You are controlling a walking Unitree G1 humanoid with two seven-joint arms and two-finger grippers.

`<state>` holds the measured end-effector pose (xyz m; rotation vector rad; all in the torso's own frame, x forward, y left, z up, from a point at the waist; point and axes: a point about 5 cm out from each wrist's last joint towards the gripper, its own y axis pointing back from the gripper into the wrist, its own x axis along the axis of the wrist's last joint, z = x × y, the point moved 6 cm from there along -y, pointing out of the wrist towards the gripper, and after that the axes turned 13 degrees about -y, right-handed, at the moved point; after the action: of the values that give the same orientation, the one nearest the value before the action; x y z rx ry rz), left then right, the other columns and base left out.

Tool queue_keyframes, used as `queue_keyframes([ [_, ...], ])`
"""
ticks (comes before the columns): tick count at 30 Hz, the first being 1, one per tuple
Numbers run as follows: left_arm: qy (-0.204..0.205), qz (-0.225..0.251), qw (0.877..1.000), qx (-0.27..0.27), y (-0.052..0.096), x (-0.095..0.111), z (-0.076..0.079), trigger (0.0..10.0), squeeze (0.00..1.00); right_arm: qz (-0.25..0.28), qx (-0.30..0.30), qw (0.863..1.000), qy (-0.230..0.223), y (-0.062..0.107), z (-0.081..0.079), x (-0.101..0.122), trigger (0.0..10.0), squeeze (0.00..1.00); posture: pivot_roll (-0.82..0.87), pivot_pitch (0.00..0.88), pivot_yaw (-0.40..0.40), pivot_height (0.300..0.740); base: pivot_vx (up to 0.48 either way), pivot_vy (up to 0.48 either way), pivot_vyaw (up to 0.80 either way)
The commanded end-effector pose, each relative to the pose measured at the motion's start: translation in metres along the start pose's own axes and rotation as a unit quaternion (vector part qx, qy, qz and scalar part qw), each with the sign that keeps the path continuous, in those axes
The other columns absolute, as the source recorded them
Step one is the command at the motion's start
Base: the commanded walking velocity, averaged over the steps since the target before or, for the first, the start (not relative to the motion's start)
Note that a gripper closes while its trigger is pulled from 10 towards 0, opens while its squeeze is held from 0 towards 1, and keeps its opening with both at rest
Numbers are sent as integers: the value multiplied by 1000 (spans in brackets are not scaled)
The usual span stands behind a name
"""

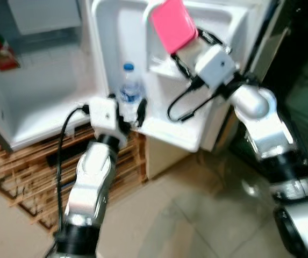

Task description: Restocking fridge

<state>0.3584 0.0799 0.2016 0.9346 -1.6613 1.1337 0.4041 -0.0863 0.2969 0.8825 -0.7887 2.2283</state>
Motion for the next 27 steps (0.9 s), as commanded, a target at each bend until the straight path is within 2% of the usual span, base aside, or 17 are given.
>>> queue_keyframes([
  [1,-6,3,1000,12,2,2,-9,10000,0,24,22,999,15,-8,-2,14,0,0,-115,0,-11,740,0,0,0],
  [6,-8,1,1000,16,6,1,-11,10000,0,3,60,996,62,-5,-2,3,0,0,-109,0,-23,740,0,0,0],
  [17,-8,-6,1000,22,13,0,-12,10000,0,-15,104,988,112,-7,-7,-11,0,0,-98,0,-36,740,0,0,0],
  [18,-8,-7,1000,22,13,-1,-11,10000,0,-17,97,990,100,-8,-6,-13,0,0,-96,0,-38,740,0,0,0],
  [20,-12,-10,1000,24,14,-2,-12,10000,0,-24,71,996,38,-11,-1,-16,0,0,-93,0,-38,740,0,0,0],
  [21,-12,-10,1000,24,14,-2,-12,10000,0,-24,71,996,38,-11,-1,-16,0,0,-93,0,-38,740,0,0,0],
  [22,-13,-10,1000,25,14,-1,-12,10000,0,-26,57,998,-3,-12,1,-17,0,0,-90,0,-40,740,0,0,0],
  [23,-13,-10,999,28,15,-1,-14,10000,0,-24,33,997,-72,-14,6,-17,0,0,-86,0,-39,740,0,0,0],
  [24,-13,-10,999,28,15,-1,-14,10000,0,-24,33,997,-72,-14,6,-17,0,0,-86,0,-39,740,0,0,0],
  [26,-13,-11,999,32,17,0,-16,10000,0,-13,2,983,-182,-17,11,-17,0,0,-85,0,-34,740,0,0,0],
  [27,-13,-11,999,34,17,0,-17,10000,0,-5,-3,975,-221,-17,12,-16,0,0,-84,0,-30,740,0,0,0],
])
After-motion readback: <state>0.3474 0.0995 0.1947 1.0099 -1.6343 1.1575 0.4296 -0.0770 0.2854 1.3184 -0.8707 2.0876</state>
